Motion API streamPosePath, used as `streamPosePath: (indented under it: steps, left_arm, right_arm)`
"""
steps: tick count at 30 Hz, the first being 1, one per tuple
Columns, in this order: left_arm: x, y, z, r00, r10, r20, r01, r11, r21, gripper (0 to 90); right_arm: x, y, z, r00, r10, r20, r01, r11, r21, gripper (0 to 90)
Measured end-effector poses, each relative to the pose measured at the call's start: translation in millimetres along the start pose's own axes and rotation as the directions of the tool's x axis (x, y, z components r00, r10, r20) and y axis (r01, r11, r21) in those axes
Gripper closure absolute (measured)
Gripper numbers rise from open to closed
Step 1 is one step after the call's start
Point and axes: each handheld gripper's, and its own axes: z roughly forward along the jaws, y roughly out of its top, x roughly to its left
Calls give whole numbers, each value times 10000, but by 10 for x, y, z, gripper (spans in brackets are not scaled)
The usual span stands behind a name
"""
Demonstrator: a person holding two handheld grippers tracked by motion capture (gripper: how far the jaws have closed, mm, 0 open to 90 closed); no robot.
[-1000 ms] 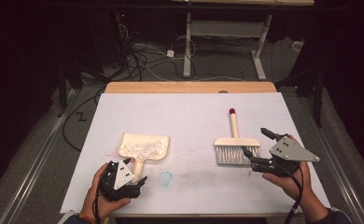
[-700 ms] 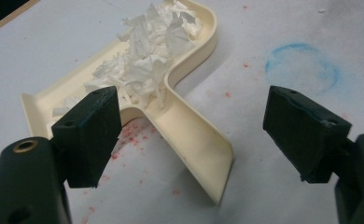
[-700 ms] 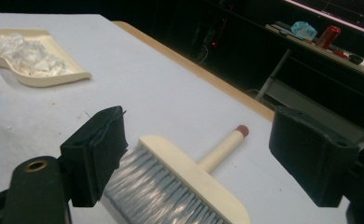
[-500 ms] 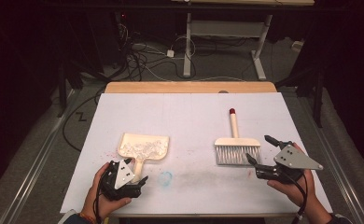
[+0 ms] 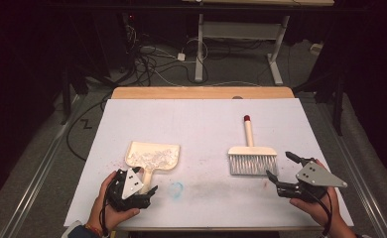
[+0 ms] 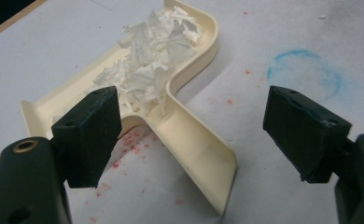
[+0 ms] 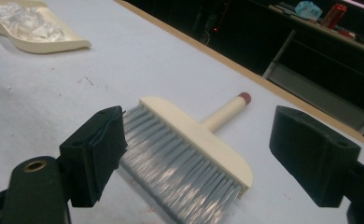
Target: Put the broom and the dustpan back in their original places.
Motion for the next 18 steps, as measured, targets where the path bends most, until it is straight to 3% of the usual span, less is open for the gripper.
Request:
streamPosePath:
  steps: [8,18]
  left_arm:
    - [32,5,18,10000,14,84,-13,10000,-98,192]
    - [47,17,-4,9998,180,-34,-181,9994,-311,180]
  right_arm:
    - [6,-191,-48,9990,369,236,-379,9984,420,186]
    - [79,-312,-97,9994,231,253,-246,9977,624,182]
